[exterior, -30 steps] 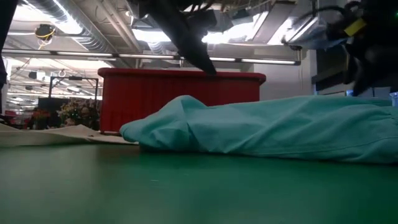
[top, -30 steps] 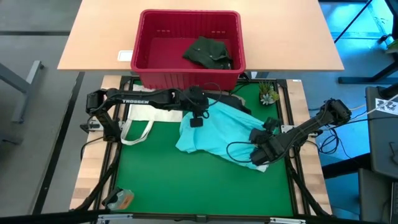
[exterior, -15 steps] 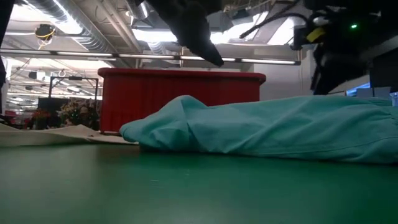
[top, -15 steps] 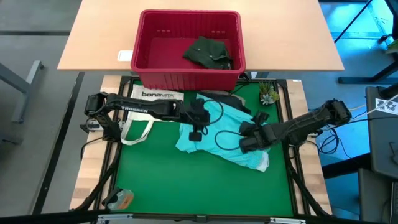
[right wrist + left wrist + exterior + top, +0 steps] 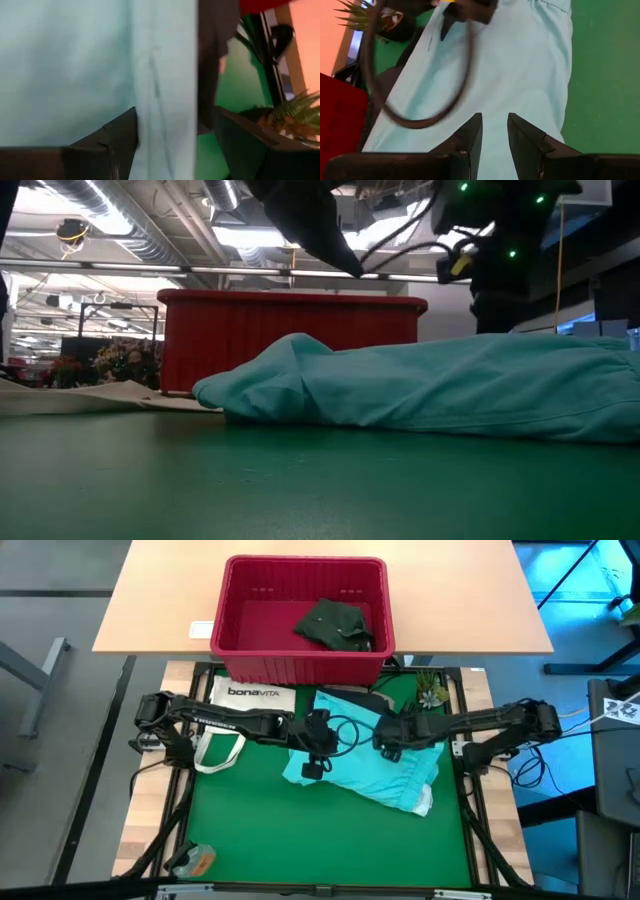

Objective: Fold Laundry from Bin
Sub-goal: Fold the light blue shorts from the red laundry bin

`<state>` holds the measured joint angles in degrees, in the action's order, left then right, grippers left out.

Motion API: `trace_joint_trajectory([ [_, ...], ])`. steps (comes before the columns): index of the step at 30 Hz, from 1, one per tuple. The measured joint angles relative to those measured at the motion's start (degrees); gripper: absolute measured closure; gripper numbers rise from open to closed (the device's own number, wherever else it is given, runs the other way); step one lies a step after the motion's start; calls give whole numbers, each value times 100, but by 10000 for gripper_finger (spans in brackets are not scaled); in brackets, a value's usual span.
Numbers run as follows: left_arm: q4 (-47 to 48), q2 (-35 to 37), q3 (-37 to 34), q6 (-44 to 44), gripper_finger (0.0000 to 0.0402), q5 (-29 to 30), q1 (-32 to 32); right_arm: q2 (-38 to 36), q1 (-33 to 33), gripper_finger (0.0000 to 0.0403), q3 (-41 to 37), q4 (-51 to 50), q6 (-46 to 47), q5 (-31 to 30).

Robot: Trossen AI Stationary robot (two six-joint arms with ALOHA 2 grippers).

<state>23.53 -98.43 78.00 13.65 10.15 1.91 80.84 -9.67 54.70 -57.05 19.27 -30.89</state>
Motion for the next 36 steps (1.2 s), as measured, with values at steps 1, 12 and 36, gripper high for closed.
trace_joint_trajectory([
  [1,0,0,0,0,314,18,2,19,-115,155,0,13,-35,-11],
  [12,0,0,0,0,314,29,0,120,-1211,155,-2,147,-349,-191],
  [36,155,9,0,-131,314,311,379,-1940,-764,155,0,113,-248,2020],
])
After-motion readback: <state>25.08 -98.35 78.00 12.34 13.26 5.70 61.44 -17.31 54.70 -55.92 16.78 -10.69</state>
